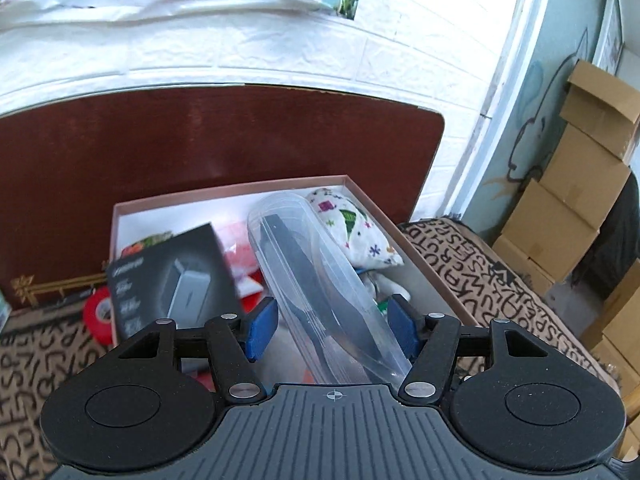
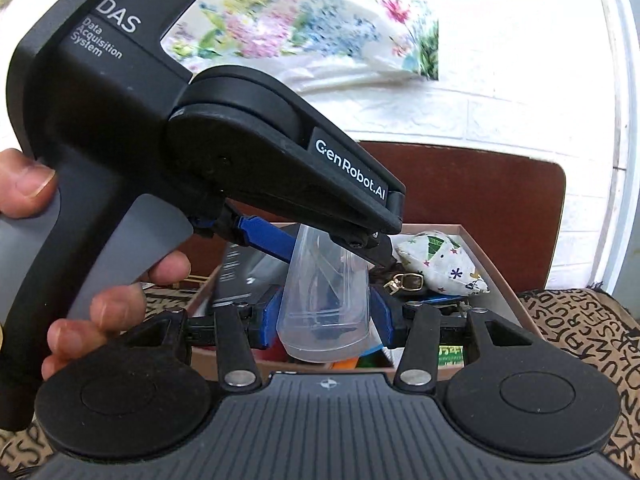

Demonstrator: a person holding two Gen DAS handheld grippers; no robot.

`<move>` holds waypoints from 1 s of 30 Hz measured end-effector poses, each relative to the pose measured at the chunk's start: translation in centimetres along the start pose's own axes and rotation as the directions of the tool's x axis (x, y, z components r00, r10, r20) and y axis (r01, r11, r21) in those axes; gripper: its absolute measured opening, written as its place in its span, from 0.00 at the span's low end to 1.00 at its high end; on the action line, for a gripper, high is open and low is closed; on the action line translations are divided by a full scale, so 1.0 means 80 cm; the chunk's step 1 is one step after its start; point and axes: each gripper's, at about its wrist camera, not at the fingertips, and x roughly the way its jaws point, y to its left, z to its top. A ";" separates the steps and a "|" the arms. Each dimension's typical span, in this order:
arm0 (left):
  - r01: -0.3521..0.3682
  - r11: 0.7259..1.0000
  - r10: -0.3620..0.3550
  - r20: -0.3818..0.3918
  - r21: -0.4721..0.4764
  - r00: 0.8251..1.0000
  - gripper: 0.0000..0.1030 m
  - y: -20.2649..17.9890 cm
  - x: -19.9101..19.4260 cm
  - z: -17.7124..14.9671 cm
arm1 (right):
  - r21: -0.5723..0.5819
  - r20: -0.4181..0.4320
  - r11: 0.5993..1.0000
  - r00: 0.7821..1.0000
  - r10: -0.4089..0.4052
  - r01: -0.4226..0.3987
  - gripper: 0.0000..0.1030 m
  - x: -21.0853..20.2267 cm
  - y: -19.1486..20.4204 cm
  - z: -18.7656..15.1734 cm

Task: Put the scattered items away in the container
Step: 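Carry the clear case with the left gripper over the cardboard box and lower it, then open the left gripper to release the clear case into the box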

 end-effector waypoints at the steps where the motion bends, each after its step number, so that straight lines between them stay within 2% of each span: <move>1: 0.000 1.000 0.000 -0.002 0.007 1.000 0.64 0.001 0.007 0.004 | 0.004 -0.003 1.000 1.000 -0.003 0.003 0.51 0.002 -0.001 0.000; 5: -0.005 1.000 0.005 -0.015 0.024 1.000 0.64 0.011 0.035 0.017 | 0.018 -0.021 1.000 1.000 -0.003 0.003 0.51 0.054 -0.019 0.002; 11: -0.018 0.999 0.019 -0.035 0.028 0.999 0.64 0.031 0.071 0.026 | 0.019 -0.051 1.000 0.999 0.006 -0.005 0.51 0.100 -0.029 -0.001; 13: -0.020 0.999 0.021 -0.048 0.027 0.999 0.71 0.038 0.081 0.027 | 0.027 -0.066 1.000 0.998 0.013 -0.011 0.51 0.113 -0.031 -0.004; 15: -0.016 0.999 0.018 -0.048 0.039 0.999 0.70 0.040 0.086 0.028 | 0.027 -0.074 1.000 0.997 0.008 -0.006 0.50 0.122 -0.031 -0.007; 17: -0.018 0.998 0.020 -0.039 0.065 0.999 0.73 0.038 0.086 0.030 | 0.019 -0.070 1.000 0.998 0.000 0.001 0.58 0.126 -0.031 -0.009; 18: -0.018 0.997 0.021 -0.034 0.080 0.999 0.80 0.036 0.085 0.030 | 0.012 -0.065 1.000 0.998 -0.004 0.004 0.69 0.126 -0.031 -0.010; 19: -0.011 0.996 0.014 -0.029 0.091 0.999 0.83 0.035 0.083 0.030 | -0.001 -0.053 1.000 0.998 -0.018 0.018 0.75 0.125 -0.029 -0.011; 21: 0.010 0.995 -0.008 -0.017 0.099 1.000 0.93 0.031 0.077 0.029 | -0.038 -0.034 0.999 0.999 -0.040 0.039 0.76 0.121 -0.025 -0.013; 24: -0.004 0.993 0.003 0.007 0.115 1.000 1.00 0.022 0.071 0.026 | -0.047 -0.031 0.998 0.998 -0.048 0.046 0.79 0.116 -0.023 -0.015; 30: -0.032 0.986 0.030 0.017 0.166 0.999 1.00 0.008 0.064 0.020 | -0.036 -0.025 0.998 0.998 -0.052 0.051 0.81 0.103 -0.024 -0.017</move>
